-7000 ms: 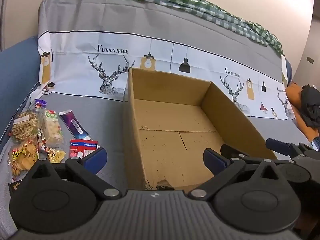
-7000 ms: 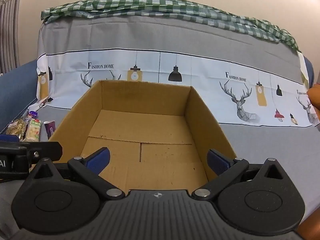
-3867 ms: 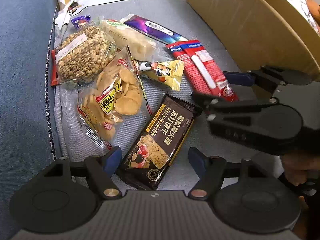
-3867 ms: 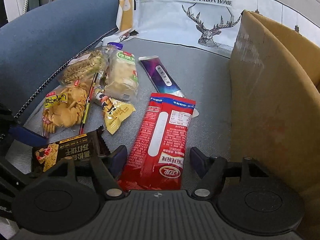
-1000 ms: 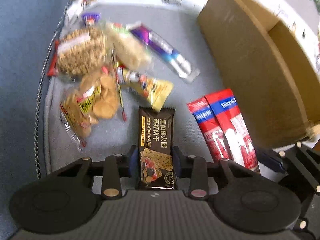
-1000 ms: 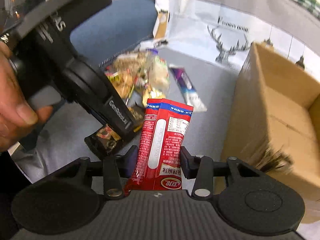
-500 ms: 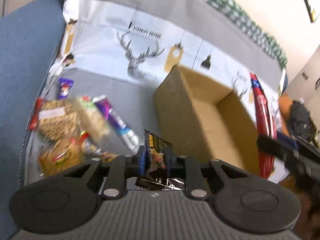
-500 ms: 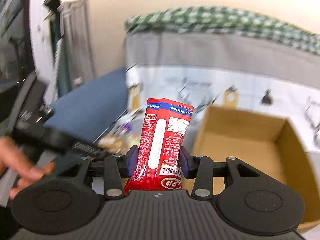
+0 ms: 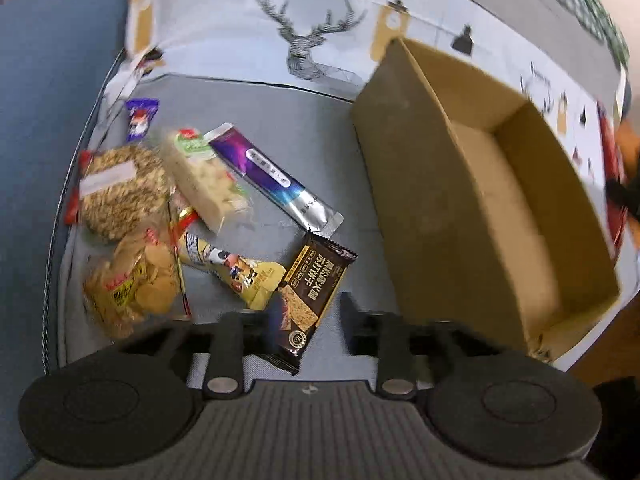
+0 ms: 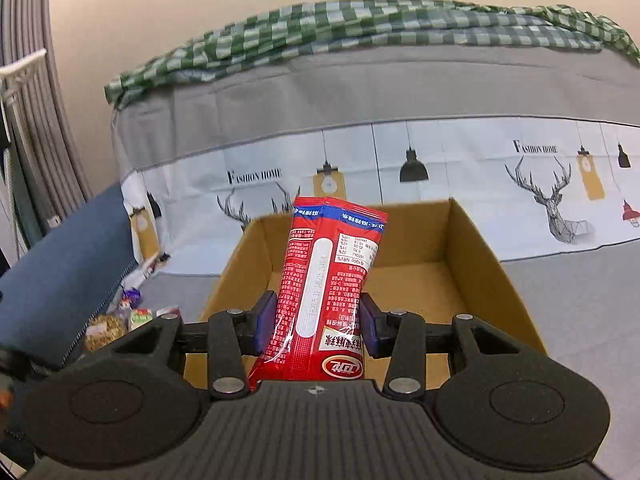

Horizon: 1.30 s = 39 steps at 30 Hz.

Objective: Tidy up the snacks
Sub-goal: 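Lift the red wafer pack with the right tool while the left tool lifts the dark biscuit pack, then lower both held packs into the cardboard box and open both tools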

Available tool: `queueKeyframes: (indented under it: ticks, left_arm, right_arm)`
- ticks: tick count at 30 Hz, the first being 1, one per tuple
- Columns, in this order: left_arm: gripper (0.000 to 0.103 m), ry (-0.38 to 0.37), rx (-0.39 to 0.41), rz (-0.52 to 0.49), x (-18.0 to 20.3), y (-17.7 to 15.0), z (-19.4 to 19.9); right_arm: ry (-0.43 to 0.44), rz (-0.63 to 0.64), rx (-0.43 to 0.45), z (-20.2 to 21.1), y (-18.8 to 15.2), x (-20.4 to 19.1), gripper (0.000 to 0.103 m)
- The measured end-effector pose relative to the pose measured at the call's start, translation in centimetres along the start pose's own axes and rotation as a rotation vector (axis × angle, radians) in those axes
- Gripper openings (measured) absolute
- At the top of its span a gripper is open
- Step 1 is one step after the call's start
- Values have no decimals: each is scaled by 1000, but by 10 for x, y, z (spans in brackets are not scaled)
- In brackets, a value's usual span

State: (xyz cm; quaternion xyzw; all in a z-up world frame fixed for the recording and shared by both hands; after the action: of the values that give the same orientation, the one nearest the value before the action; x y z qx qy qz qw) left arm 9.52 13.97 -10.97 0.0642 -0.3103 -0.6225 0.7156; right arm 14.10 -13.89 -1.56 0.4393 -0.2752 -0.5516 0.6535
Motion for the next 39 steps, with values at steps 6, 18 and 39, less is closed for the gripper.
queueKeyframes:
  ticks: [6,18,39]
  left_arm:
    - [65,76,-99,-116,5,-11,-42]
    - [42,119,-116,-143,-11,-9,-73]
    - [42,-232,591,-86,138,53,45]
  right_arm:
    - [23,4,17,4,2,-4,45]
    - [16,17,3,-1,-1,1,45]
    - [-112,-3,26,-23,2,8,45]
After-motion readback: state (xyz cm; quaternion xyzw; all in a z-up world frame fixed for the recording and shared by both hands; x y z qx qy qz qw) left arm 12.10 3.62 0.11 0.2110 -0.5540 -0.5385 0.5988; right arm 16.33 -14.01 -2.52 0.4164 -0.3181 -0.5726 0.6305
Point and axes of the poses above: each gripper's, at about its wrist camera, not at the fingertips, and z roughly against the way its jaws point, x to its right, y to its top, the point moved 9 cm from there along -z, roughly the way its jaws point, and after that the axes turned 12 degrees about -y, right-handed, at the moved point
